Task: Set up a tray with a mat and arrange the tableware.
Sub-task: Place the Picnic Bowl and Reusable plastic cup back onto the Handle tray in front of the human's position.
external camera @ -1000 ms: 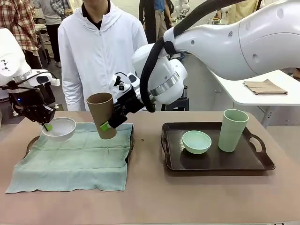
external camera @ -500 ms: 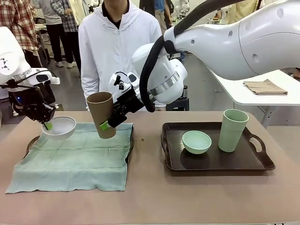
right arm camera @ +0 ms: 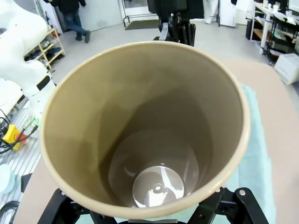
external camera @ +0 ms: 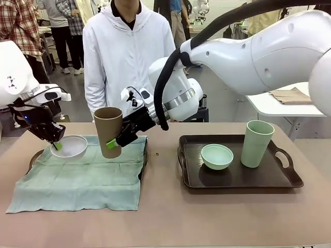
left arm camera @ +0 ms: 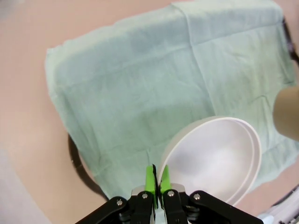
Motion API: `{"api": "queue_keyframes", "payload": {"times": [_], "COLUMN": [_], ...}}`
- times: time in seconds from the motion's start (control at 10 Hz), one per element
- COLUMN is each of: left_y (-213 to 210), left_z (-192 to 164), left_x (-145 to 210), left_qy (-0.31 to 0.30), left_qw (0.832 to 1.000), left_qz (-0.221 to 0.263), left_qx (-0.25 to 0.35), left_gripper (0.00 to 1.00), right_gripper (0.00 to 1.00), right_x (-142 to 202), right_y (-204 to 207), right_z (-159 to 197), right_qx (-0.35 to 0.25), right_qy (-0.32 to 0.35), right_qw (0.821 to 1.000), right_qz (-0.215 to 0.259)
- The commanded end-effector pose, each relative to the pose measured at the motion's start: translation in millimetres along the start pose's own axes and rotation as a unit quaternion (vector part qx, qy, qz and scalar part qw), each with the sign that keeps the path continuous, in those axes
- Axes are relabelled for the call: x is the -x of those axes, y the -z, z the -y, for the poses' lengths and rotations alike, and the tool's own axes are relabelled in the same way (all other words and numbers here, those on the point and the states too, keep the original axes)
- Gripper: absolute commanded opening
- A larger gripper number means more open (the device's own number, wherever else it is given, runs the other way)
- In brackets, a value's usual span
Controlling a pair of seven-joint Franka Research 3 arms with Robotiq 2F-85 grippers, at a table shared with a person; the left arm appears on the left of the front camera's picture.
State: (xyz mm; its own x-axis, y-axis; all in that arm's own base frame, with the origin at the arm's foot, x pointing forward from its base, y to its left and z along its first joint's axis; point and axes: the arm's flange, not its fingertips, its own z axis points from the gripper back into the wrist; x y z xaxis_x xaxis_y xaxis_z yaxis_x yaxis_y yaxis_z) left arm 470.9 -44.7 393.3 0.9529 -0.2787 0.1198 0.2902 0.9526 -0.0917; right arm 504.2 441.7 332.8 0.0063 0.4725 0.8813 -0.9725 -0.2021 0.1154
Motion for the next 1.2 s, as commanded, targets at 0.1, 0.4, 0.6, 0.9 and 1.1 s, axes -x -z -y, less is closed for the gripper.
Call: {"api": "queue_keyframes", "payload": {"times": [0.1,0.4,0.6,0.9,1.1], "left_y": [17.3,31.3,40.4,43.1,44.4], "left_z": [-1.8,-5.1,-5.8,-6.4,-5.3], "left_x": [-0.9,-6.6,-9.5,-11.0,-9.7], "left_qy": [0.012,0.01,0.01,0.011,0.014], "left_qw": [1.0,1.0,1.0,1.0,1.0], "left_qz": [0.017,0.009,0.003,0.007,0.0], "left_qx": [0.019,0.025,0.024,0.026,0.02], "left_gripper": [0.04,0.04,0.04,0.04,0.64], "right_gripper": [0.83,0.83,0.83,0.83,1.0], "right_x": [10.1,21.7,28.0,36.0,36.1], "right_y": [15.0,21.3,25.1,32.1,33.7], "right_z": [8.0,14.3,17.0,17.5,15.4], "right_qx": [0.001,0.004,0.004,0.004,0.004], "right_qy": [0.0,0.008,0.014,0.009,0.005], "right_qw": [1.0,1.0,1.0,0.999,0.998], "right_qz": [0.002,0.001,-0.012,-0.043,-0.067]}}
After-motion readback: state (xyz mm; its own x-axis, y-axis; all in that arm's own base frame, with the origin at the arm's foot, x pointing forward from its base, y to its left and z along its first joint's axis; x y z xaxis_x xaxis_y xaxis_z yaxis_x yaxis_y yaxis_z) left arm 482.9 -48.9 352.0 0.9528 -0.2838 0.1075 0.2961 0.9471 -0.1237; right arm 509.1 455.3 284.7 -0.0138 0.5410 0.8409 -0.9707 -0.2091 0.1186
